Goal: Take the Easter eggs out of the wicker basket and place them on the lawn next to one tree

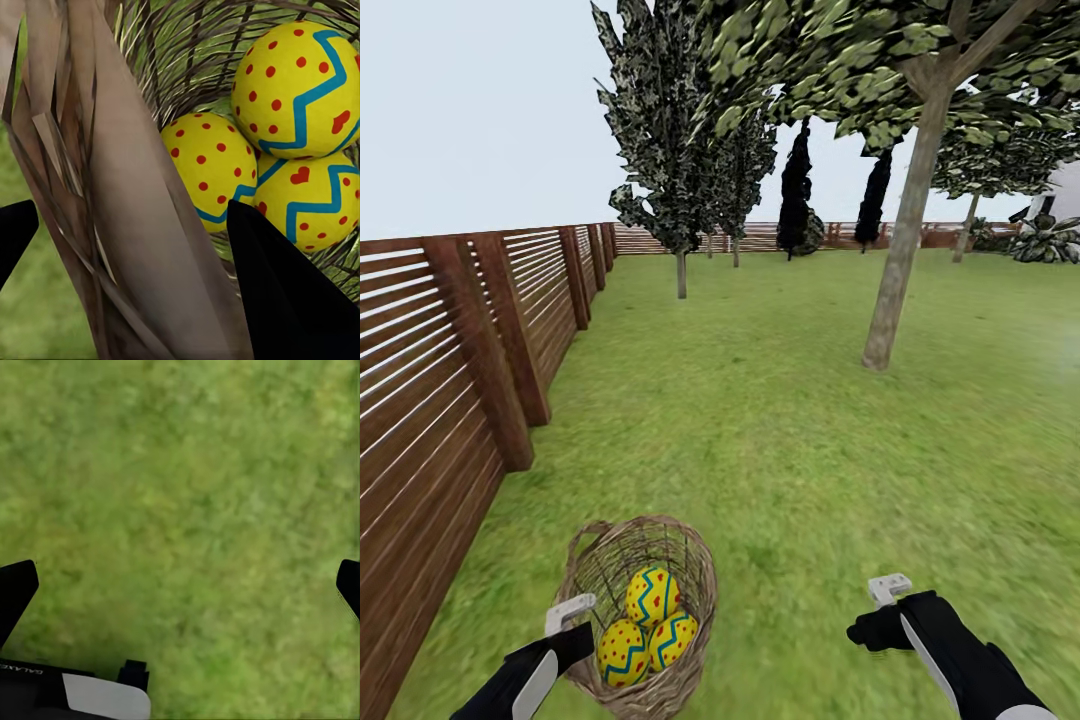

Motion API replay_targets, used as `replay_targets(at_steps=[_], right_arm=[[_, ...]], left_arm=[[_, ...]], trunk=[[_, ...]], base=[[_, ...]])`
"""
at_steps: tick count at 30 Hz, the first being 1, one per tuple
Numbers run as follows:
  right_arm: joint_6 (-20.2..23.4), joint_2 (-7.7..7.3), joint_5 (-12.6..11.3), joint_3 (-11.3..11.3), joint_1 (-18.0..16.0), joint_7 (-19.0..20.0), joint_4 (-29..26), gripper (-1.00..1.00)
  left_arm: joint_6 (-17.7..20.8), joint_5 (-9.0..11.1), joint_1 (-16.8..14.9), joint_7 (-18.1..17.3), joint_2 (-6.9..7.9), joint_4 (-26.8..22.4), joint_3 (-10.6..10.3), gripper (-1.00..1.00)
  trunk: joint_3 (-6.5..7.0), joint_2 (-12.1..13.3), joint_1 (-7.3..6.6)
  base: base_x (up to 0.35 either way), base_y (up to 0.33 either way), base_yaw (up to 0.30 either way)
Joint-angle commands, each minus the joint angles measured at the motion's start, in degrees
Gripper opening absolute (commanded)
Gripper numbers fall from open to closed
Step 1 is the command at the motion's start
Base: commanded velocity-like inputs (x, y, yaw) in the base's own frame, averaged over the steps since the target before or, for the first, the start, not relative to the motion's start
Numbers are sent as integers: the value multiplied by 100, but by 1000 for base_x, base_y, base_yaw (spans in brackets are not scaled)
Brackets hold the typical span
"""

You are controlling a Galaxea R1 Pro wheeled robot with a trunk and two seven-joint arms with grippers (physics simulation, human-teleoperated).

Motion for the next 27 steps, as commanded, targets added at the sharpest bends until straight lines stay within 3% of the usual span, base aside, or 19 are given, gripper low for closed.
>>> replay_targets(at_steps=[1, 11, 18, 27], right_arm=[[25, -6, -1, 18, -4, 10, -8, 100], [-60, -26, -39, 11, -5, 23, 169, 100], [-66, -18, -11, 9, -5, 15, 238, 100], [-60, -6, -1, 0, -5, 11, 212, 100]], left_arm=[[33, 65, -4, 26, 0, -19, 6, -100], [23, 70, -1, 26, 3, -21, 12, -100], [22, 83, -4, 25, 3, -30, 17, -100], [24, 86, -2, 26, 8, -28, 25, -100]], trunk=[[-9, -8, 5], [-9, -8, 5], [-9, -8, 5], [-9, -8, 5]], base=[[339, 0, 0], [337, 0, 0], [57, 14, 0], [319, 87, 0]])
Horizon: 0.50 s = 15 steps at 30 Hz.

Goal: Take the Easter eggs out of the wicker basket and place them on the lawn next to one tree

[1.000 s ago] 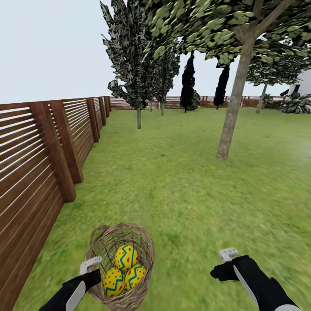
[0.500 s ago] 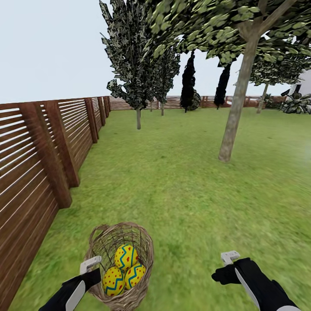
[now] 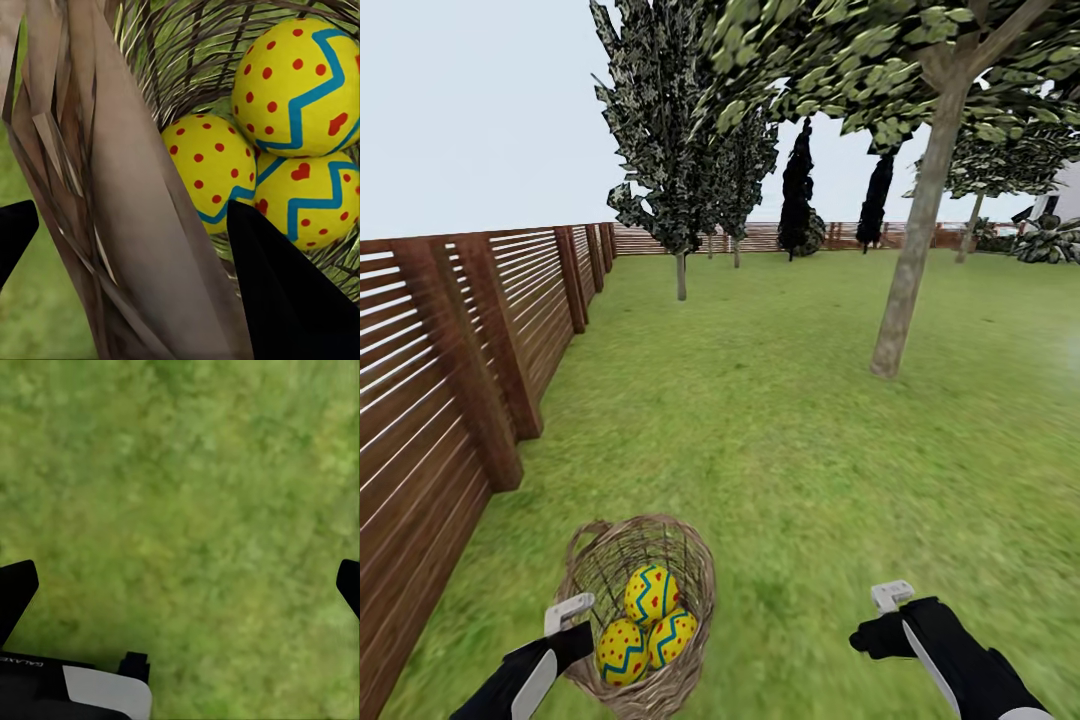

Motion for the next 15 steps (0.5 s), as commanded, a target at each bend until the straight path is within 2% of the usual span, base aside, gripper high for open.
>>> replay_targets(at_steps=[1, 12, 15], right_arm=[[27, -6, -4, 19, -6, 9, -9, 100], [19, -49, 7, 34, -6, 60, -25, 100], [19, -19, 7, 35, -6, 57, -51, 100]], left_arm=[[32, 60, -1, 25, 0, -18, 2, -100], [34, 60, -3, 25, 0, -18, 2, -100], [32, 60, -4, 25, 0, -18, 3, -100]], trunk=[[-10, -8, 5], [-9, -8, 5], [-9, -8, 5]], base=[[327, 90, 0], [327, 90, -3], [327, 90, 0]])
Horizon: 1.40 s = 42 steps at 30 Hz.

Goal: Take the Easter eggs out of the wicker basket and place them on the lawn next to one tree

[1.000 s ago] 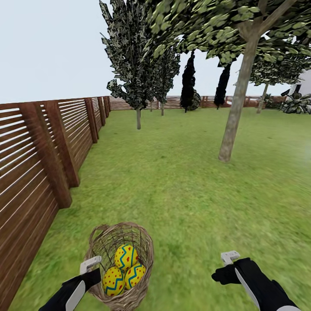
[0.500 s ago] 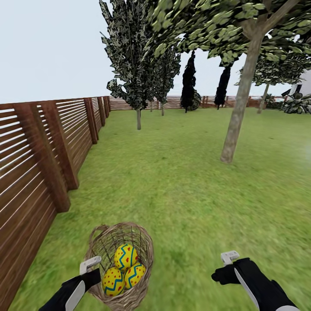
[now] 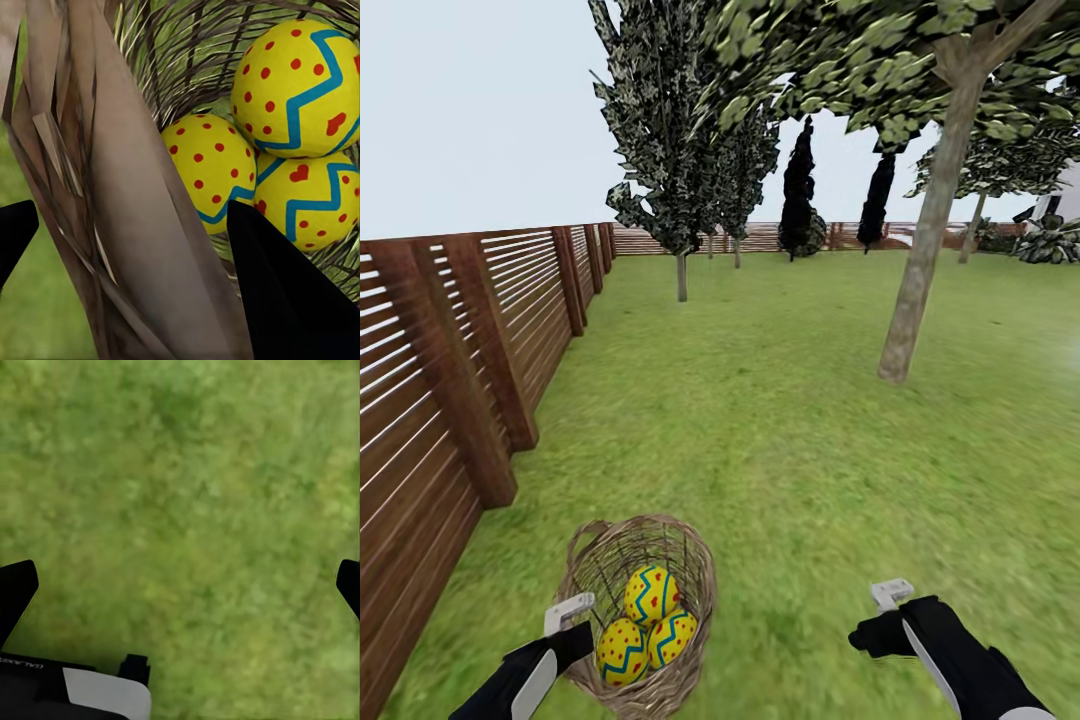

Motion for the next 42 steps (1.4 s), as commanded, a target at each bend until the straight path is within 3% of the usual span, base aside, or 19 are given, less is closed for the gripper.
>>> replay_targets(at_steps=[1, 22, 37, 42], right_arm=[[27, -6, 0, 13, -4, 7, -10, 100], [27, 11, -7, 18, -3, -9, 16, 100], [36, 7, -49, 2, -4, -22, 51, 100], [29, 14, -15, 11, -3, -25, 51, 100]], left_arm=[[32, 62, -1, 25, 0, -18, 6, -100], [32, 62, -1, 25, 0, -18, 10, -100], [32, 62, -2, 25, 0, -18, 10, -100], [32, 62, -2, 25, 0, -18, 10, -100]], trunk=[[-10, -8, 5], [-10, -8, 5], [-11, -8, 5], [-11, -8, 5]], base=[[328, 90, 0], [327, 89, -2], [327, 81, -283], [327, 81, -29]])
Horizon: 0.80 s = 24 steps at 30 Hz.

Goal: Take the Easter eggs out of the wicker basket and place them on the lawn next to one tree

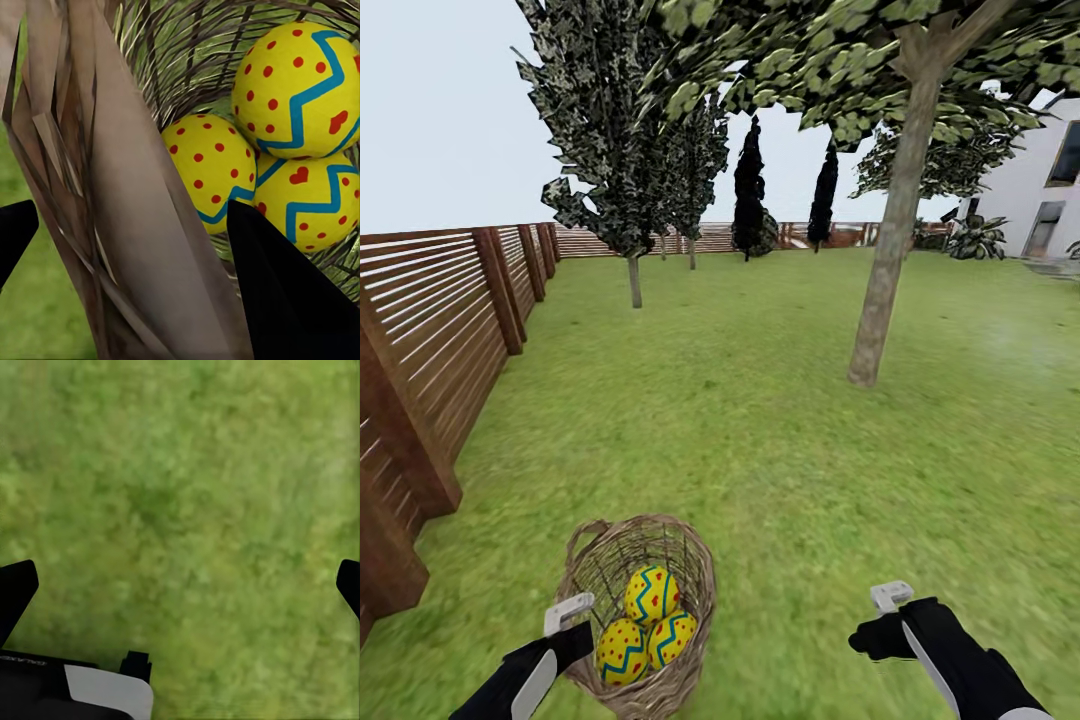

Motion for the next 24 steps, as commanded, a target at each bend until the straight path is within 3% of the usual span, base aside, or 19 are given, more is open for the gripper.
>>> replay_targets(at_steps=[1, 24], right_arm=[[26, -6, -5, 20, -5, 6, -9, 100], [25, -5, -19, 18, -4, 3, -9, 100]], left_arm=[[32, 63, -3, 25, 0, -17, 2, -100], [32, 63, -2, 25, 0, -17, 2, -100]], trunk=[[-10, -8, 5], [-10, -8, 5]], base=[[327, 81, 0], [327, 81, -1]])
